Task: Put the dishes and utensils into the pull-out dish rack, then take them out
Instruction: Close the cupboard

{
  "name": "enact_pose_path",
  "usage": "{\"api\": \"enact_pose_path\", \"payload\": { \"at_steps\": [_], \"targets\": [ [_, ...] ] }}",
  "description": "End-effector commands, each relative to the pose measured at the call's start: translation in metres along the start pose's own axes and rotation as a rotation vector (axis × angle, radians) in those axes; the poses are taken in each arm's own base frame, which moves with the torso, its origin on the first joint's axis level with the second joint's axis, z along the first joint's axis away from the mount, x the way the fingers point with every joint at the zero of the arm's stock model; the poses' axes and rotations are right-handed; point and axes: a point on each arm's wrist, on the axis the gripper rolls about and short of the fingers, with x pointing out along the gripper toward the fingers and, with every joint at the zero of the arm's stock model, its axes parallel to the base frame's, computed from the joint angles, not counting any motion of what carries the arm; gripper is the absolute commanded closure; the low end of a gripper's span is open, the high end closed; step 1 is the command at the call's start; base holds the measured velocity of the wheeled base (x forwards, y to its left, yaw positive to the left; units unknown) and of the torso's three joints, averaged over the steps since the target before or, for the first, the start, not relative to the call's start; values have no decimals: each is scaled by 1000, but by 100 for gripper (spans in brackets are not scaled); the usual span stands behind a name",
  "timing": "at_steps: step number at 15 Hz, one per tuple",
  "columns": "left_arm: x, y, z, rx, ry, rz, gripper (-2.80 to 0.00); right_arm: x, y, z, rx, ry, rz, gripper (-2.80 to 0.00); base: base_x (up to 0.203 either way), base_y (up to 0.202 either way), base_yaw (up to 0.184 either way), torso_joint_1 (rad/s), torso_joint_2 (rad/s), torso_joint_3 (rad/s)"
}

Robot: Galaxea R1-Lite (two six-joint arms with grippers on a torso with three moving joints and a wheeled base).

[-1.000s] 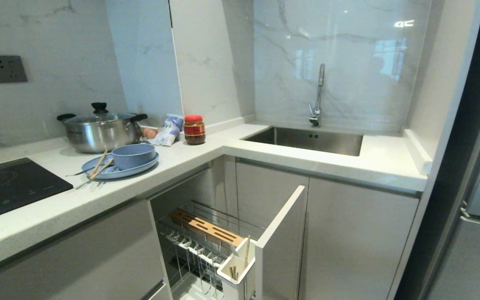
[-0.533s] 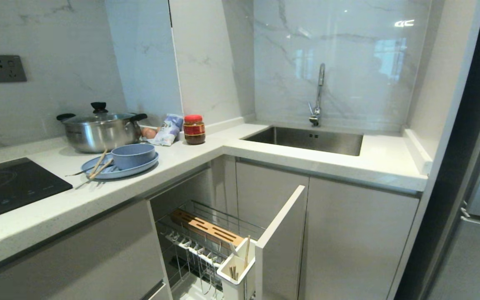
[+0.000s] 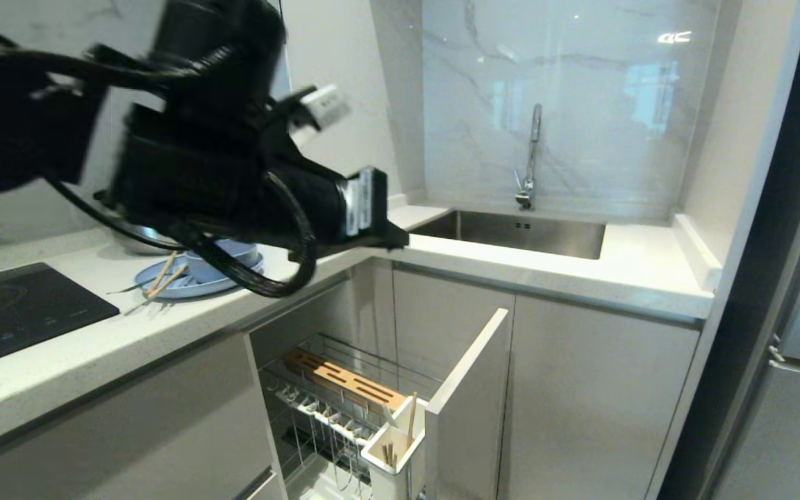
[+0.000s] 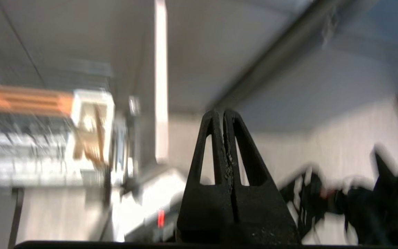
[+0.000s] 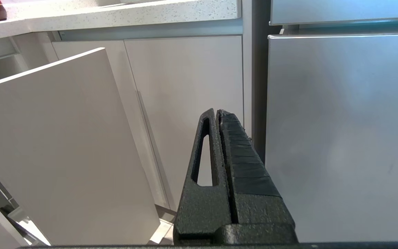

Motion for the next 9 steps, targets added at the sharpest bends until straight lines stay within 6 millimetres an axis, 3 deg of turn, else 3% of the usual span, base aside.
{"api": "enact_pose_path", "payload": {
  "at_steps": [1,5,9],
  "targets": [
    [60,-1,-20,-3,188,-5,0,0,0,0,1,-5,0,0,0,0,0,0,0,0],
    [103,-9,-44,14,325,-18,0,0,0,0,1,-5,0,0,0,0,0,0,0,0],
    [137,-2,-60,10,400,20,0,0,0,0,1,-5,0,0,0,0,0,0,0,0]
  ]
}}
